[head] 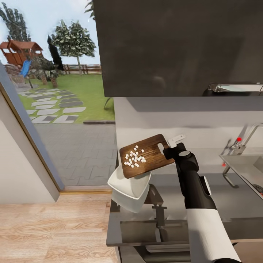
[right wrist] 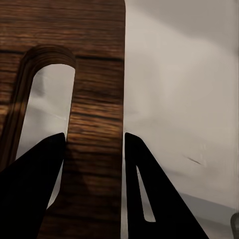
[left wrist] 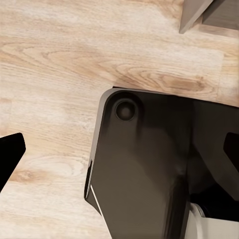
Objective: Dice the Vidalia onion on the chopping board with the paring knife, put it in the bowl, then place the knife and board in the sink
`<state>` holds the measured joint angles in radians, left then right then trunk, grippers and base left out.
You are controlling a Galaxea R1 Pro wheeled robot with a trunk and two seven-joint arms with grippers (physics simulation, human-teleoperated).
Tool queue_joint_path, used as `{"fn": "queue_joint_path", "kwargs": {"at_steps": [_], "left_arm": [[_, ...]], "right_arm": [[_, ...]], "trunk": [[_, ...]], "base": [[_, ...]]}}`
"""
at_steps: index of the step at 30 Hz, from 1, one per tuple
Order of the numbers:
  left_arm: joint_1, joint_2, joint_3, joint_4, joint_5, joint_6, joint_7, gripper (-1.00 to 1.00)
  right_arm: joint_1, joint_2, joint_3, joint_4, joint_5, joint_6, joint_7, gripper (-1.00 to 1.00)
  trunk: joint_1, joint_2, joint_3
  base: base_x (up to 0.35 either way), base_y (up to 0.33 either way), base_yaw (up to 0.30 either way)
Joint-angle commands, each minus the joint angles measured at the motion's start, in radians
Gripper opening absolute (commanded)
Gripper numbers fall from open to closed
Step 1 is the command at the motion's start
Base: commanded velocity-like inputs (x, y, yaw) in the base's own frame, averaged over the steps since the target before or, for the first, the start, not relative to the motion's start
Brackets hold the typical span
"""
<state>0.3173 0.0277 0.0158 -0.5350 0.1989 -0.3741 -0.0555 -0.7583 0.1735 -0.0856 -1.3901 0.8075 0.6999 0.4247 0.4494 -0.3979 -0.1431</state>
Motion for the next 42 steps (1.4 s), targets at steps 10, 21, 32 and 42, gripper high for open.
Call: {"fn": "queue_joint_path", "kwargs": {"at_steps": [10,21,32,42], "left_arm": [[0.001,0.0,0.001,0.004,0.008,0.0,-0.006,1.0],[0.0,0.0,0.001,0.007,0.008,0.0,-0.006,1.0],[0.0,0.0,0.001,0.007,0.008,0.0,-0.006,1.0],[0.0,0.0,0.001,0.007,0.008,0.0,-0.006,1.0]], "right_arm": [[-0.001,0.001,-0.002,-0.003,0.104,-0.011,0.009,-1.0],[-0.001,0.001,-0.001,-0.003,0.111,-0.013,0.009,-1.0],[-0.001,0.001,0.079,-0.003,0.171,-0.013,0.003,-1.0],[-0.001,0.001,0.08,-0.003,0.181,-0.013,0.003,-1.0]], "trunk": [[0.001,-0.002,-0.002],[0.001,-0.002,-0.002],[0.001,-0.002,-0.002],[0.001,-0.002,-0.002]], "base": [[0.0,0.0,0.0],[0.0,0.0,0.0],[0.0,0.0,0.0],[0.0,0.0,0.0]]}}
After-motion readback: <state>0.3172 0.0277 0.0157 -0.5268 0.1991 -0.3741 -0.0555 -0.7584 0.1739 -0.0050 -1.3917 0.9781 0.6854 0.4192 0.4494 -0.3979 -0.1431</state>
